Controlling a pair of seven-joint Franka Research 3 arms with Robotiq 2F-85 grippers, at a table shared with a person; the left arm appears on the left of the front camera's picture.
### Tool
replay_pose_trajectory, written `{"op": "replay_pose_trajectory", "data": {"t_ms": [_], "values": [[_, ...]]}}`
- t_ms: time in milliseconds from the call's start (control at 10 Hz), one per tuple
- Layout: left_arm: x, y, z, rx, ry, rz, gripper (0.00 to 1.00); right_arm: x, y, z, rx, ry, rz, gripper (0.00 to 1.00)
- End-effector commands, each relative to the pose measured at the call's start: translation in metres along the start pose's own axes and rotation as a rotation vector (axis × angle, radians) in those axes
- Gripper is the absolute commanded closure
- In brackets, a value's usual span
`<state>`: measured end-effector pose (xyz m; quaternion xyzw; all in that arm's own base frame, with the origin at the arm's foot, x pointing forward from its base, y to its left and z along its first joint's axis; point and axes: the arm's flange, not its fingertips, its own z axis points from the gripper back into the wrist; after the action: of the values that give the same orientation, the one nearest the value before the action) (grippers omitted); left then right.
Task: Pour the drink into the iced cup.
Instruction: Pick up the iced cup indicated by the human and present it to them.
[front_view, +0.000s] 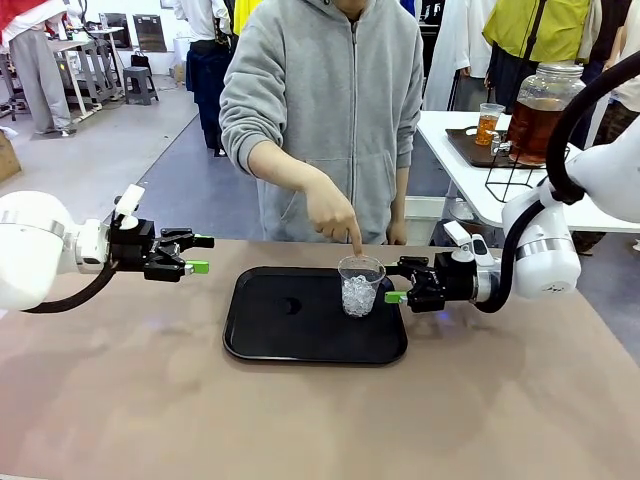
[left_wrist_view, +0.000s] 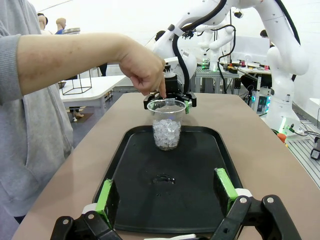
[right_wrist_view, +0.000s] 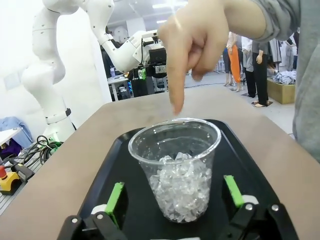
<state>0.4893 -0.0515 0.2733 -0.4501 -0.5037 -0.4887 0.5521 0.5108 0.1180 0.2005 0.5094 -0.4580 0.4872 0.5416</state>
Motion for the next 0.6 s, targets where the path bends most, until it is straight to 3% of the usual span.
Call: {"op": "replay_pose_trajectory", "data": {"t_ms": [0, 500], "values": [[0.002, 0.000, -0.001, -0.001, 0.001, 0.002, 0.00, -0.002, -0.002, -0.008, -0.028, -0.010, 0.026, 0.00], [0.002, 0.000, -0.001, -0.001, 0.001, 0.002, 0.00, -0.006, -0.013, -0.020, -0.042, 0.003, 0.028, 0.00]]}}
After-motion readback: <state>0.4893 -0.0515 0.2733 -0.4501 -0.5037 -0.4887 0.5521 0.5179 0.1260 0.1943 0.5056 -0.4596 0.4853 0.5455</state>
